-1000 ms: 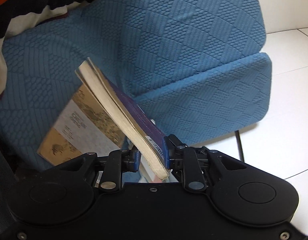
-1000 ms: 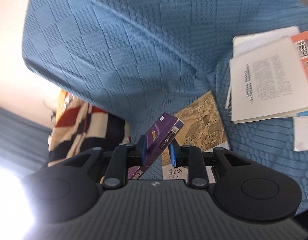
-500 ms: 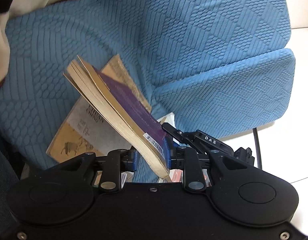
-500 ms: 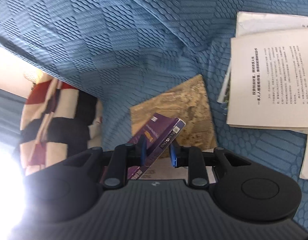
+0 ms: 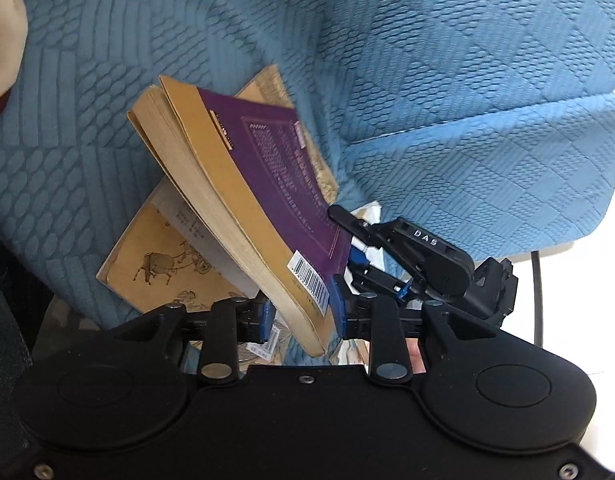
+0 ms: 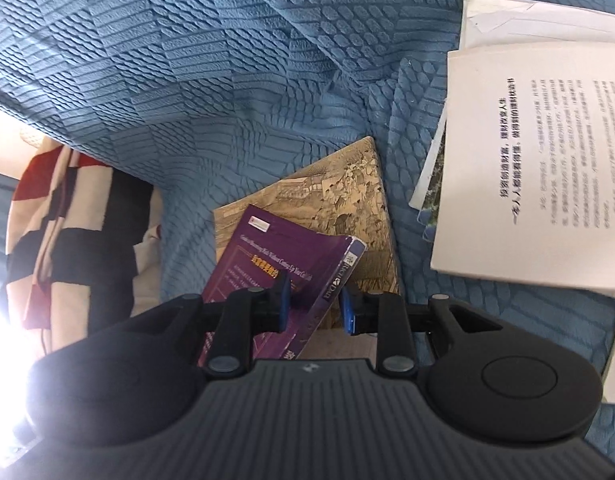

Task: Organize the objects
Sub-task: 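Carry the purple paperback over the tan book while the right tool approaches, then lower the purple paperback flat onto the tan book and open the left gripper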

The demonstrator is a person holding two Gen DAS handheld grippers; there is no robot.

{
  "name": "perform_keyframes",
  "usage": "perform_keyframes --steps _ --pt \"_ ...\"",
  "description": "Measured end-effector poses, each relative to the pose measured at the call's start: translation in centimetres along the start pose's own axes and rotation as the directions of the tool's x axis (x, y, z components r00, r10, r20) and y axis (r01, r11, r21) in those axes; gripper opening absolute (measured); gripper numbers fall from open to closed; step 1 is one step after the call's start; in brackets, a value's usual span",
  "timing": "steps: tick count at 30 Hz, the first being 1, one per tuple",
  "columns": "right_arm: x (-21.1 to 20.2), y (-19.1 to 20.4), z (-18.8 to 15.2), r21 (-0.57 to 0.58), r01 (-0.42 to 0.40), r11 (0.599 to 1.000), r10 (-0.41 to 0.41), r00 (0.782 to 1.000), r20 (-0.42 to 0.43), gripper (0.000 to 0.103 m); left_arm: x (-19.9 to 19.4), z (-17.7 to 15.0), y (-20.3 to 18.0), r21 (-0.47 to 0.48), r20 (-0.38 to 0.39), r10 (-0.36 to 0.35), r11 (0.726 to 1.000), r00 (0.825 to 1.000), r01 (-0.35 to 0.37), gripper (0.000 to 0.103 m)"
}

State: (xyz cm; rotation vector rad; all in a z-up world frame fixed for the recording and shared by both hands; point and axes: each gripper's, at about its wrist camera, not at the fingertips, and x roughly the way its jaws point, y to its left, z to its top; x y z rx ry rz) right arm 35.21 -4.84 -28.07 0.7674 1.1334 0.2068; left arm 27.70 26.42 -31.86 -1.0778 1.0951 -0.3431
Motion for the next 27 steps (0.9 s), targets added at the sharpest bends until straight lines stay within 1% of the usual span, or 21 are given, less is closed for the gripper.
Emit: perform_keyframes --steps 2,3,5,7,8,9,10,11,12,14,16,19,20,21,23,25,27 --pt "0.6 -0.3 0.3 0.002 0.005 1.0 -0.005 1.0 0.002 0.03 0.5 0.1 0.1 0.0 -0.022 0.031 1.0 0.999 -0.031 0.028" --pt "0.9 -0.6 0.4 0.016 0.013 1.0 -0.013 1.0 0.003 0.032 0.7 0.0 0.1 0.018 -0.032 0.052 0.998 0.998 -0.052 0.028" --pt "0.9 -1.0 0.7 0.036 0.005 0.999 -0.006 1.0 0.019 0.032 1.1 -0.4 -0.1 0.05 -0.051 0.105 0.994 0.993 -0.102 0.031" --pt "0.8 -0.9 0.9 0.018 0.026 1.0 -0.026 0.999 0.03 0.033 1.5 -0.8 -0.3 0.077 -0.074 0.133 0.989 0.988 -0.127 0.043" --pt "0.7 -0.7 1.0 0.004 0.043 0.999 -0.043 0.998 0.034 0.035 1.5 -1.0 -0.4 0.092 -0.08 0.142 0.987 0.987 -0.134 0.043" --pt "0.6 -0.4 1.0 -0.015 0.063 0.998 -0.063 0.997 0.036 0.036 1.4 -1.2 -0.5 0.11 -0.077 0.141 0.985 0.987 -0.133 0.047" --pt "0.5 -0.1 1.1 -0.035 0.091 0.995 -0.09 0.995 0.037 0.037 1.2 -1.4 -0.7 0.124 -0.073 0.145 0.983 0.987 -0.135 0.056" --pt "0.3 0.2 1.0 -0.057 0.131 0.99 -0.128 0.991 0.045 0.037 1.0 -1.5 -0.9 0.142 -0.068 0.159 0.979 0.985 -0.148 0.061" --pt "0.0 0.5 0.9 -0.08 0.162 0.983 -0.158 0.986 0.06 0.037 0.8 -1.7 -1.3 0.166 -0.054 0.184 0.971 0.981 -0.173 0.065" --pt "-0.7 0.8 0.6 -0.108 0.175 0.979 -0.165 0.982 0.091 0.037 0.1 -2.0 -1.9 0.203 -0.01 0.226 0.954 0.974 -0.22 0.066" --pt "-1.7 0.9 0.1 -0.11 0.168 0.98 -0.156 0.982 0.111 0.037 -0.6 -2.1 -2.4 0.216 0.014 0.23 0.95 0.973 -0.228 0.068" --pt "-3.3 1.3 -0.8 -0.133 0.189 0.973 -0.169 0.975 0.147 0.039 -1.7 -1.9 -3.5 0.244 0.067 0.215 0.943 0.974 -0.225 0.072" --pt "-3.9 1.6 -1.3 -0.145 0.194 0.97 -0.17 0.972 0.163 0.046 -1.9 -1.6 -3.9 0.26 0.094 0.216 0.937 0.972 -0.233 0.074" --pt "-4.5 1.8 -1.8 -0.154 0.195 0.969 -0.167 0.969 0.179 0.058 -2.0 -1.2 -4.3 0.273 0.118 0.22 0.93 0.968 -0.244 0.076" --pt "-5.5 1.9 -2.9 -0.156 0.188 0.97 -0.154 0.966 0.209 0.071 -2.0 -0.3 -4.7 0.285 0.145 0.225 0.923 0.964 -0.258 0.077" --pt "-6.0 2.1 -3.9 -0.151 0.184 0.971 -0.149 0.964 0.219 0.07 -1.9 0.9 -5.0 0.292 0.167 0.239 0.915 0.957 -0.279 0.077" --pt "-6.2 2.3 -5.2 -0.15 0.183 0.972 -0.146 0.963 0.229 0.07 -1.6 2.0 -5.4 0.331 0.198 0.249 0.893 0.948 -0.304 0.078"
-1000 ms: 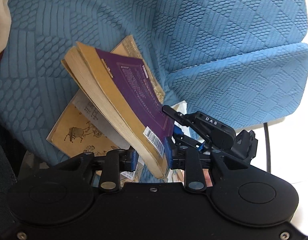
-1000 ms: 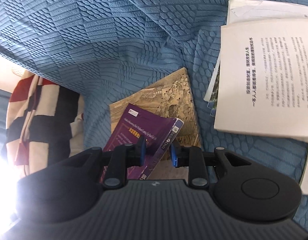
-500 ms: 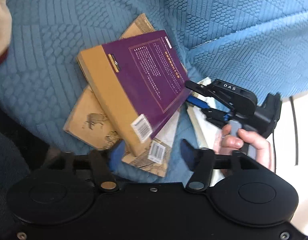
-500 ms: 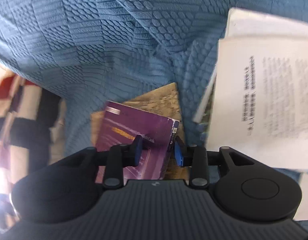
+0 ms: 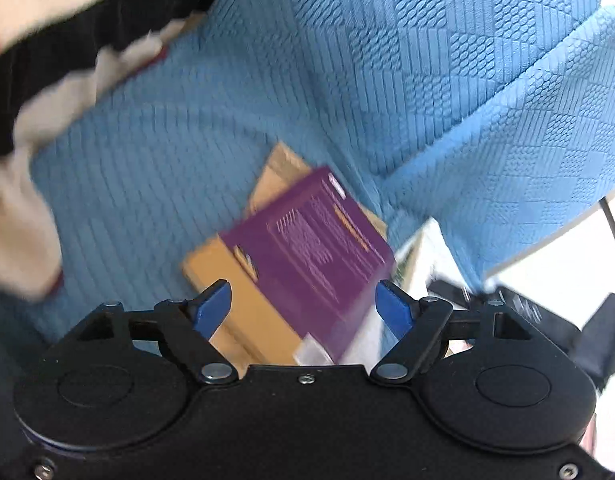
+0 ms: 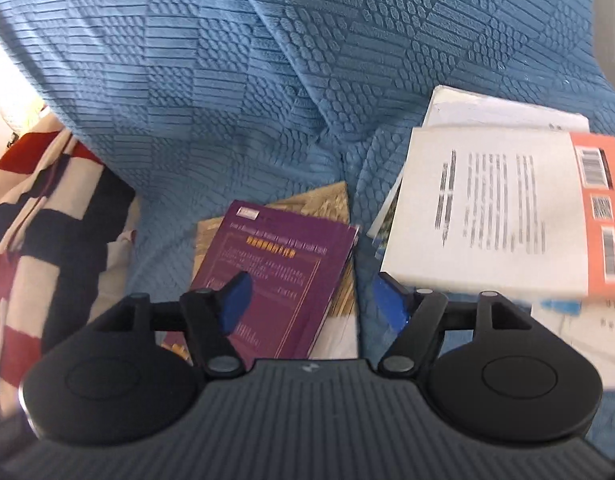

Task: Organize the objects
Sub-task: 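Lower the purple paperback flat onto the tan book and open the left gripper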

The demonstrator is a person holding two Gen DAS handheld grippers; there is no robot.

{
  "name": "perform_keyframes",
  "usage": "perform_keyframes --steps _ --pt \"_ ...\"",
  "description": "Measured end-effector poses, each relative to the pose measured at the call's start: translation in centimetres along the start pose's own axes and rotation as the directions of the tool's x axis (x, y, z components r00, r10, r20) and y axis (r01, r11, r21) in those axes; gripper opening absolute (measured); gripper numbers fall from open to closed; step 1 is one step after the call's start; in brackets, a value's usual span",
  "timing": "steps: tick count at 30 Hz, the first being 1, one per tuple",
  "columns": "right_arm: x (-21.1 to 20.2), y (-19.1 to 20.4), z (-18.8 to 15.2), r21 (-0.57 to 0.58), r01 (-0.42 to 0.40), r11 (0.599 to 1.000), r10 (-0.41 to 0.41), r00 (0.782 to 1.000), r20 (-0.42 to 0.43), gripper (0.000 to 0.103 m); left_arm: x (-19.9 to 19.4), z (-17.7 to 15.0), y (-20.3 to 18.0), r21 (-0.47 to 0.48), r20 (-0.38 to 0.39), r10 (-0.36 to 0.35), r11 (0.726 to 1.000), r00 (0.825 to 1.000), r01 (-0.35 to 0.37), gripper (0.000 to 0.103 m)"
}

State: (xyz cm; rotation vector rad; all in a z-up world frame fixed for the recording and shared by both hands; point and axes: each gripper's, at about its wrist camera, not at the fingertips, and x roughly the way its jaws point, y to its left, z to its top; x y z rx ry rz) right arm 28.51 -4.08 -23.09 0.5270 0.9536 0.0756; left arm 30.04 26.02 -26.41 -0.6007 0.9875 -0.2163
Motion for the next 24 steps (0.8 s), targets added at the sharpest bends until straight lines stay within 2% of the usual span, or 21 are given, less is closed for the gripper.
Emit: perform_keyframes --steps 5,9,12,15,17,18,20,22,24 --pt "-0.3 1.3 -3.5 -0.009 -0.019 1.0 0.019 1.0 -0.003 0.07 2.8 2.3 0.1 0.064 0.002 0.084 0.994 0.996 -0.084 0.078" --pt "0.9 2.6 -5.9 -0.013 -0.035 0.999 0.035 0.999 -0.035 0.069 4.4 3.0 0.6 0.084 -0.009 0.076 0.994 0.997 -0.075 0.077" --pt "2.0 3.5 -7.2 -0.023 -0.023 0.999 0.022 0.999 -0.044 0.061 5.8 3.2 1.2 0.106 -0.025 0.117 0.988 0.993 -0.114 0.072" --pt "2.9 4.3 -7.9 -0.035 0.001 0.999 -0.002 0.999 -0.046 0.057 6.8 3.4 1.8 0.094 -0.064 0.082 0.993 0.995 -0.076 0.07" --pt "3.3 4.5 -8.3 -0.036 0.021 0.999 -0.022 0.999 -0.041 0.056 7.0 3.3 2.0 0.101 -0.051 0.114 0.989 0.992 -0.109 0.069" --pt "3.6 4.6 -8.3 -0.034 0.029 0.999 -0.03 0.999 -0.043 0.054 7.2 3.2 2.0 0.106 -0.048 0.129 0.987 0.99 -0.124 0.066" --pt "3.9 4.7 -8.5 -0.032 0.047 0.998 -0.048 0.998 -0.037 0.053 7.4 3.2 2.3 0.108 -0.061 0.115 0.988 0.991 -0.108 0.059" --pt "4.0 4.9 -8.6 -0.045 0.054 0.998 -0.056 0.998 -0.029 0.053 7.6 3.1 2.6 0.097 -0.078 0.099 0.991 0.992 -0.091 0.045" --pt "4.2 4.9 -8.6 -0.055 0.056 0.997 -0.057 0.998 -0.029 0.053 7.8 2.8 2.9 0.097 -0.089 0.11 0.99 0.99 -0.102 0.037"
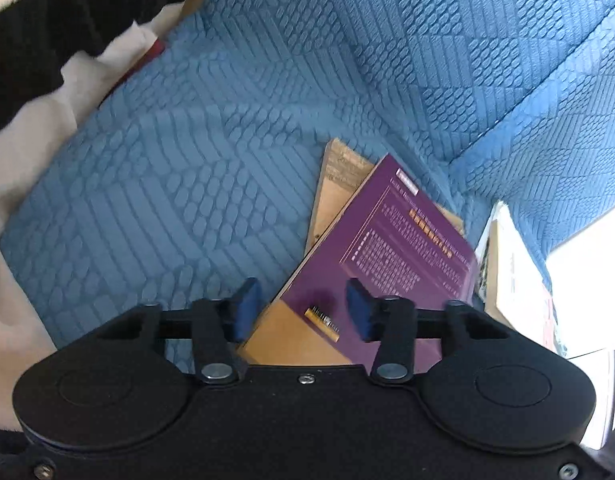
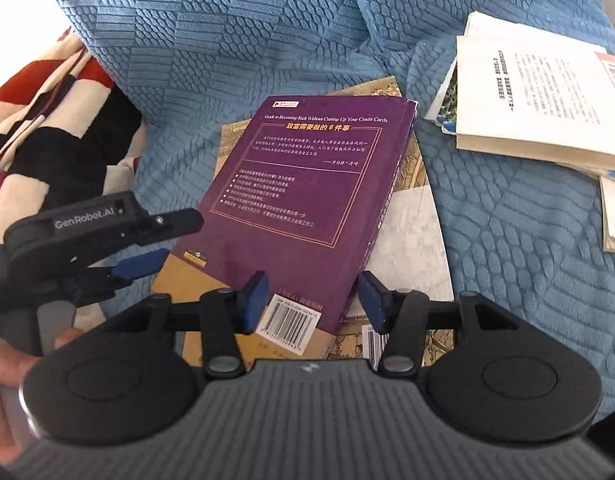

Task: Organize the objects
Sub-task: 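Lower the purple paperback flat onto the tan book and open the left gripper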

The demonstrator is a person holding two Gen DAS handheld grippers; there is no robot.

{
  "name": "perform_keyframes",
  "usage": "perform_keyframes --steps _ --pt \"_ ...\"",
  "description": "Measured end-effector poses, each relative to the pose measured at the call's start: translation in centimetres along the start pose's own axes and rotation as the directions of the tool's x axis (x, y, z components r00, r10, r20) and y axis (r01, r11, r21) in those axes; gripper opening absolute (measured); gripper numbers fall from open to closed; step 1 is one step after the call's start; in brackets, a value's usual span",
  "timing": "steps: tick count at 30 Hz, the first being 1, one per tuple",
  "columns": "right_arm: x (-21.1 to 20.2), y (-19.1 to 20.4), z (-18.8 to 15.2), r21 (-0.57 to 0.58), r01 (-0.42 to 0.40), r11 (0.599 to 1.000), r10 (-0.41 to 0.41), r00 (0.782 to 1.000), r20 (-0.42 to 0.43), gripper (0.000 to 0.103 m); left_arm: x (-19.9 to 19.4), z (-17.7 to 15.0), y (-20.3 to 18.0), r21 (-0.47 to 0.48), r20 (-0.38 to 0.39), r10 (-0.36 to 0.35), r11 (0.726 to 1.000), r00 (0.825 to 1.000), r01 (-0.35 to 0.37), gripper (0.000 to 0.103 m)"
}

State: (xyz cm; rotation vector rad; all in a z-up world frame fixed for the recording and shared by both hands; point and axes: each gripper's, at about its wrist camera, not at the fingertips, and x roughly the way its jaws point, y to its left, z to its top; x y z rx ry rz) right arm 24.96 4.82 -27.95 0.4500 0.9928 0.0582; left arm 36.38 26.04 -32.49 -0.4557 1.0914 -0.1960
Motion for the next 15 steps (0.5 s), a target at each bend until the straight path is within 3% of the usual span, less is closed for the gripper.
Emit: perform_keyframes --steps 15 --pt "0.1 -1.4 1.2 -0.046 0.002 0.999 -0.002 1.0 0.0 0.048 -1.9 -3.3 -1.5 0.032 -0.006 -0.009 0.999 1.0 0.009 0.028"
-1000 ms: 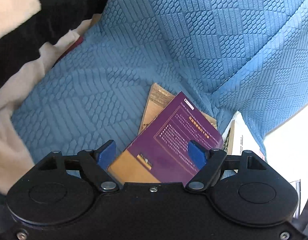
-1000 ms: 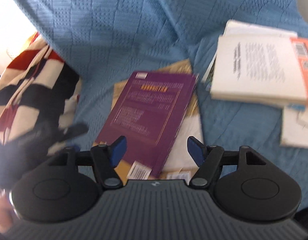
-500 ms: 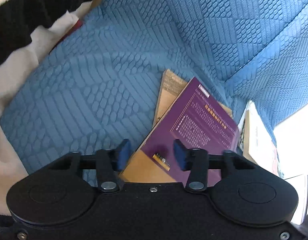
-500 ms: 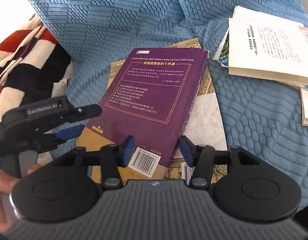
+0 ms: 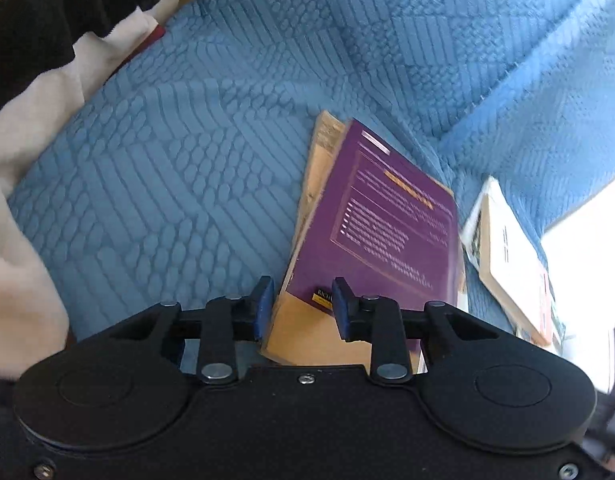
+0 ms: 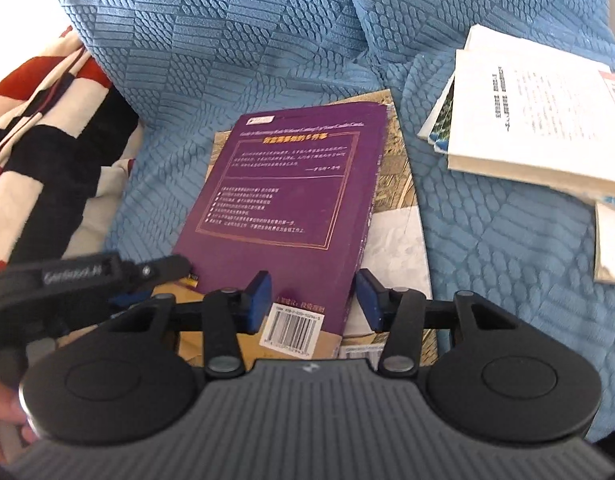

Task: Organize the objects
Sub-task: 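Lower the purple paperback flat onto the tan book and open the left gripper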

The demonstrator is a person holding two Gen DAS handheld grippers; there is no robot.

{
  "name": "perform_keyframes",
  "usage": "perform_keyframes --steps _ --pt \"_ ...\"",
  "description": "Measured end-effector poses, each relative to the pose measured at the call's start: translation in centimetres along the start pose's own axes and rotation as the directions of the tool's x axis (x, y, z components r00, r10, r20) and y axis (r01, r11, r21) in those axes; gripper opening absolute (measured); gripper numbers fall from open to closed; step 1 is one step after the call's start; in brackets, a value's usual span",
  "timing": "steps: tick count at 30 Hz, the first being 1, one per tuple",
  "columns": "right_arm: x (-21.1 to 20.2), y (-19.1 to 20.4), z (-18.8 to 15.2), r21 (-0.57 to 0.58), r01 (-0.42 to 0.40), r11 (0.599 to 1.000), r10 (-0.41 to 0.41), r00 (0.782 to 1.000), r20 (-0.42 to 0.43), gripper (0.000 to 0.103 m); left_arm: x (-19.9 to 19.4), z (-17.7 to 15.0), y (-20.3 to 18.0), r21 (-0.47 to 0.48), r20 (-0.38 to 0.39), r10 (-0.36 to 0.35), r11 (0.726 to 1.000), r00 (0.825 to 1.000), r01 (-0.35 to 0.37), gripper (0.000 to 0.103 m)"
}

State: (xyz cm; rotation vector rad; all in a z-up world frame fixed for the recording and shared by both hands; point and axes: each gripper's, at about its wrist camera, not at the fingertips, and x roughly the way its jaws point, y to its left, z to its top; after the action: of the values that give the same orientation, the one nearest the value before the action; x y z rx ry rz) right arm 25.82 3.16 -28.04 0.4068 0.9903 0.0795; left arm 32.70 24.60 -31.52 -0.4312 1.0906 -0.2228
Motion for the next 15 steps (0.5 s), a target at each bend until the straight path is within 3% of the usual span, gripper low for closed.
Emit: perform_keyframes --steps 7,15 --pt "-0.4 -0.8 0.2 -0.053 0.001 0.999 -0.002 1.0 -0.017 0.04 -1.5 -2.4 -1.9 0.039 0.0 0.041 0.998 0.999 -0.041 0.028" --pt "-1.0 -0.9 -0.6 -0.085 -0.016 0.996 0.014 0.999 -0.029 0.04 -2.7 -3.3 -1.9 0.057 0.01 0.05 0.997 0.999 -0.05 0.028"
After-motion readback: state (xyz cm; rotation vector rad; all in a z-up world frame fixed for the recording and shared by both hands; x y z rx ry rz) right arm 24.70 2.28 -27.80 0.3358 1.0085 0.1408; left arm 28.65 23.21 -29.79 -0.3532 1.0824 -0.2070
